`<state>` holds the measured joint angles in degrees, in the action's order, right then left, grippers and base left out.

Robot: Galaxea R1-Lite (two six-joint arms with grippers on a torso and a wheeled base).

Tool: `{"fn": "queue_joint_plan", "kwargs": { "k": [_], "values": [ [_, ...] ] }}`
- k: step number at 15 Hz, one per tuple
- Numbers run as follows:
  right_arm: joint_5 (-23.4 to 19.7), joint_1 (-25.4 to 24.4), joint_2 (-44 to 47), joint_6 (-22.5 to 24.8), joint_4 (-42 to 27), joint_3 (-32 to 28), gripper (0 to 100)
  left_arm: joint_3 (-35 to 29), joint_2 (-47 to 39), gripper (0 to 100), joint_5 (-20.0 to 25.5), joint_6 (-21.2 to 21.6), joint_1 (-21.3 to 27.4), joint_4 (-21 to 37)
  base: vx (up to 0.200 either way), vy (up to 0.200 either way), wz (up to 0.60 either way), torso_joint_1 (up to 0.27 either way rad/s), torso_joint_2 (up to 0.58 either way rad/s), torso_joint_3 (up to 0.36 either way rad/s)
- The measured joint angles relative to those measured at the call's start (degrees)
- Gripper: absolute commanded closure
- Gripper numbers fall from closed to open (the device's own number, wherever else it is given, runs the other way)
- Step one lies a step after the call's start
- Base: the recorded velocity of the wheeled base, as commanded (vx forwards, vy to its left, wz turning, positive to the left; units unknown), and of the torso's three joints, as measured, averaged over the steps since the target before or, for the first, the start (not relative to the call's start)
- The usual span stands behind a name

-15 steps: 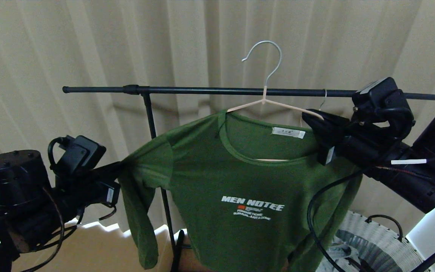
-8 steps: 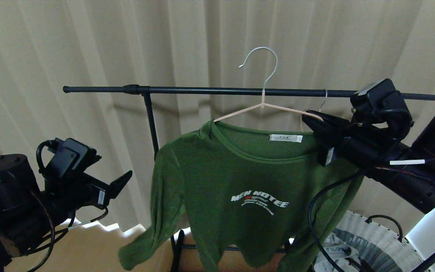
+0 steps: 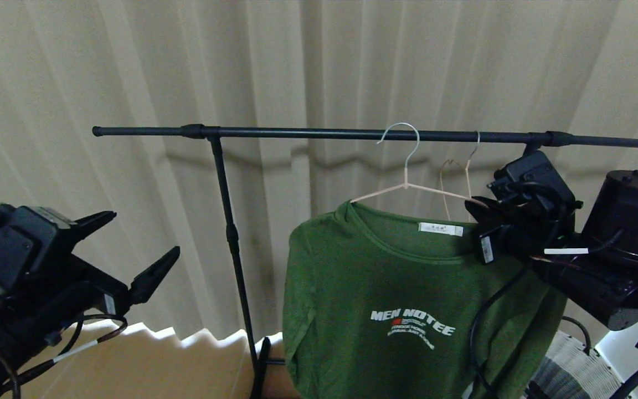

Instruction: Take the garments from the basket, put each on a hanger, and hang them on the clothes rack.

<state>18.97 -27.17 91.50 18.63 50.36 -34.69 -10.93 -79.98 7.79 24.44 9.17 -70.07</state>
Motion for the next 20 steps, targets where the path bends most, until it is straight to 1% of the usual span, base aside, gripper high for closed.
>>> {"fn": "queue_joint_plan", "kwargs": {
  "k": [2, 4, 6, 8, 14, 18, 20],
  "values": [
    [2.9, 0.1, 0.6, -0.2, 0.0, -0.5, 100, 2.3, 5.3, 0, -0.2, 0.1, -0.2, 0.2, 0.000, 0.000, 0.00, 0.000, 0.00, 0.000],
    [4.5, 0.1, 1.6, -0.8, 0.4, -1.5, 100, 4.1, 8.6, 0, -0.3, 0.0, -0.5, 0.3, 0.000, 0.000, 0.00, 0.000, 0.00, 0.000],
    [5.6, 0.2, 2.4, -1.3, 0.5, -2.5, 100, 4.8, 10.2, 0, -0.3, -0.7, -1.1, 0.4, 0.200, 0.000, 0.00, -0.002, 0.00, 0.002],
    [6.2, 0.2, 3.1, -1.5, 0.5, -3.1, 100, 5.1, 11.2, 0, -0.3, -1.5, -1.3, 0.4, 0.200, 0.000, 0.00, 0.002, 0.00, 0.000],
    [6.4, 1.2, 3.8, -1.6, 0.4, -3.3, 100, 6.8, 13.7, 0, -0.2, -1.7, -1.4, 0.4, 0.200, 0.000, 0.00, 0.003, 0.00, 0.004],
    [6.5, 1.3, 5.0, -1.7, 0.7, -3.3, 100, 7.9, 15.8, 0, -0.1, -1.7, -1.3, 0.4, 0.000, 0.000, 0.00, 0.000, 0.00, 0.000],
    [7.4, 1.5, 6.3, -2.3, 0.7, -3.6, 100, 9.4, 18.1, 0, -0.3, -1.7, -1.4, 0.6, 0.000, 0.000, 0.00, 0.000, 0.00, 0.000]
  ]
}}
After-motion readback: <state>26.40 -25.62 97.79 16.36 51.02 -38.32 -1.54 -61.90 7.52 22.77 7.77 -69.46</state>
